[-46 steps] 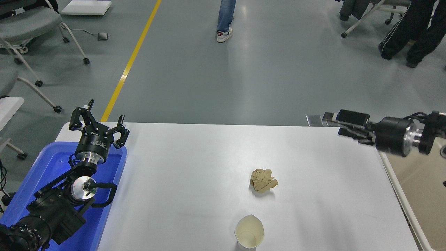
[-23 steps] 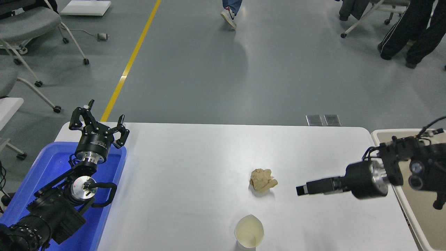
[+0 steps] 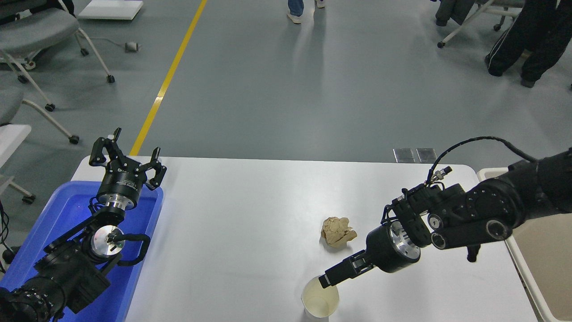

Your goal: Dispose of the paper cup in the dustbin

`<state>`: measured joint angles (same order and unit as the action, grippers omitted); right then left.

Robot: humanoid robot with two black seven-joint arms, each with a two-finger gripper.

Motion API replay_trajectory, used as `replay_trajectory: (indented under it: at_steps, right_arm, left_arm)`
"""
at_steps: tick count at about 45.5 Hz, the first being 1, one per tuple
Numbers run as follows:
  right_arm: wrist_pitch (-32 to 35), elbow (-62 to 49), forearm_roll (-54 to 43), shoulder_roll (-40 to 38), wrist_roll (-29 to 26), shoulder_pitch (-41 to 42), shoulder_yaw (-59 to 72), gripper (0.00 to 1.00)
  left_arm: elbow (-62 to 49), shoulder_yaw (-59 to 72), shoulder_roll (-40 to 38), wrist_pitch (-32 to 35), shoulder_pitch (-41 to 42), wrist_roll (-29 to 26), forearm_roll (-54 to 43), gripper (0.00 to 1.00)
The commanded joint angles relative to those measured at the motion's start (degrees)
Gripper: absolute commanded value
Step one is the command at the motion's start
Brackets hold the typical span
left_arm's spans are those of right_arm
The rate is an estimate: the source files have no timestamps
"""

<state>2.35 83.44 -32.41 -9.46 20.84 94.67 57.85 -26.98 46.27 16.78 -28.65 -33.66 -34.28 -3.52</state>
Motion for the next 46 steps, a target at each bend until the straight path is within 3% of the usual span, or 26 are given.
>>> replay_trajectory:
  at_steps: [1,7,16,28,30,31,34,37,40,46]
  right_arm:
    - [-4.3,-1.1,4.3,3.9,-3.6,-2.4,2.0,0.97]
    - [-6.7,-1.0,4.5,3.9,-3.6,-3.7,3.5,0.96]
    - [-9.6,-1.0,4.4,4.0,-3.6,-6.1,3.6,0.87]
    - [-12.0,-1.0,4.4,4.9,-3.5,-8.3,3.5,0.85]
    - [-12.1,-1.0,4.5,4.9,-3.4,-8.3,3.5,0.78]
    - [-12.2,-1.0,4.5,4.9,-3.4,-8.4,3.5,0.69]
    - [-12.2,-0.9,3.8,4.9,-3.4,-8.2,3.7,0.27]
    - [-12.2,-0.9,3.6,4.9,-3.4,-8.1,4.2,0.21]
    - [-12.2,-0.9,3.6,4.9,-3.4,-7.9,5.1,0.0]
    - [-12.2,-0.9,3.6,4.9,-3.2,-7.3,5.5,0.0]
  left_arm:
    - [0.0,0.0,0.0,0.0,0.0,0.0,0.0,1.0]
    - [0.0,0.0,0.0,0.0,0.0,0.0,0.0,1.0]
    - [0.0,0.0,0.0,0.0,0.0,0.0,0.0,1.0]
    - [0.0,0.0,0.0,0.0,0.0,0.0,0.0,1.0]
    - [0.0,0.0,0.0,0.0,0.0,0.0,0.0,1.0]
    - [0.0,0.0,0.0,0.0,0.0,0.0,0.0,1.0]
    - [0.0,0.0,0.0,0.0,0.0,0.0,0.0,1.0]
    - [0.0,0.0,0.0,0.0,0.0,0.0,0.0,1.0]
    - [0.0,0.0,0.0,0.0,0.0,0.0,0.0,1.0]
    - [0.0,0.0,0.0,0.0,0.0,0.0,0.0,1.0]
